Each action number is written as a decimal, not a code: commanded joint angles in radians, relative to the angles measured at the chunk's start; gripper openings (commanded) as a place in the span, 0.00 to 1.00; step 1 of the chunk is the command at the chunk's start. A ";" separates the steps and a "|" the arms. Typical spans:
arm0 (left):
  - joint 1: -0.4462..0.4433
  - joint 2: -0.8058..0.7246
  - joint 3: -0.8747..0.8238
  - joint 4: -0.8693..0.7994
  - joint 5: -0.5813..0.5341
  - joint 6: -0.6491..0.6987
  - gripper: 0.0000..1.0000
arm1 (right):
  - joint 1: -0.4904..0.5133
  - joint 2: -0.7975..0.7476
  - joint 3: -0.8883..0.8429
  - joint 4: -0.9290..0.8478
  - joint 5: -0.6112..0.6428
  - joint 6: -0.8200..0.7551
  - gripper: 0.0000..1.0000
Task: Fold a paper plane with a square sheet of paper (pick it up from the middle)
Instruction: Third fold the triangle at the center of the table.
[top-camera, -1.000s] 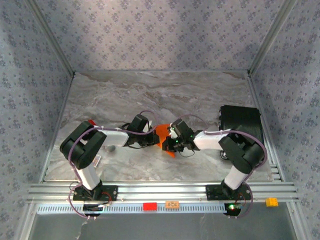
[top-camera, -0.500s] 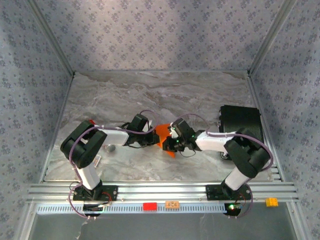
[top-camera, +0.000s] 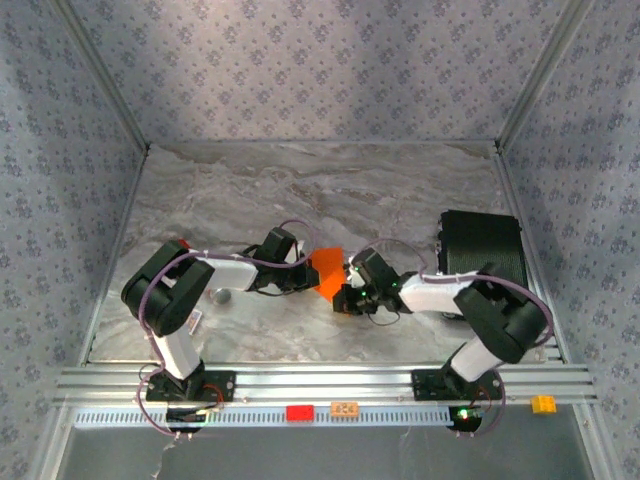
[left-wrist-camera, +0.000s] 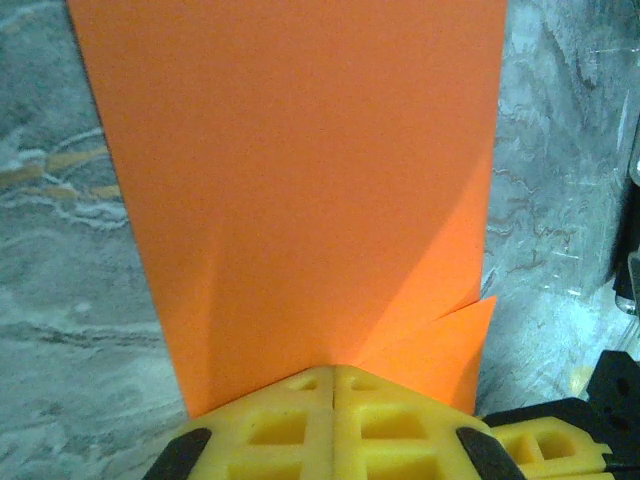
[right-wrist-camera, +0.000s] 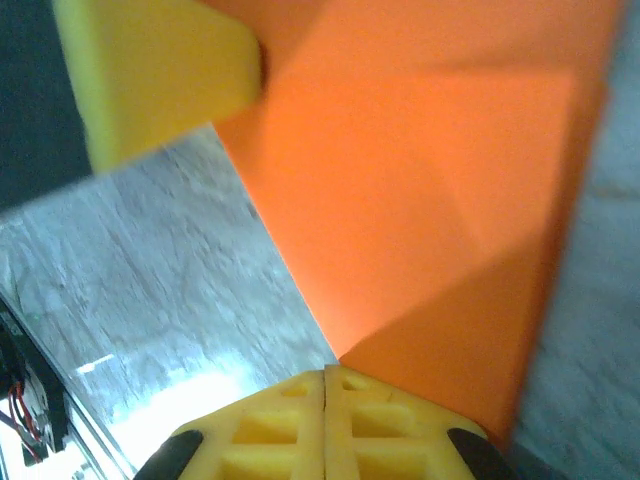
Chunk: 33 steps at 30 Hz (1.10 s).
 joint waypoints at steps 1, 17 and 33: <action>0.009 0.041 -0.015 -0.087 -0.049 0.029 0.00 | -0.012 -0.075 -0.094 -0.053 0.017 0.010 0.09; -0.012 -0.006 -0.046 -0.024 -0.045 -0.042 0.01 | -0.071 -0.302 -0.072 -0.167 0.113 -0.019 0.15; -0.021 -0.009 -0.041 -0.030 -0.055 -0.040 0.01 | -0.038 -0.052 -0.064 -0.070 -0.004 -0.029 0.13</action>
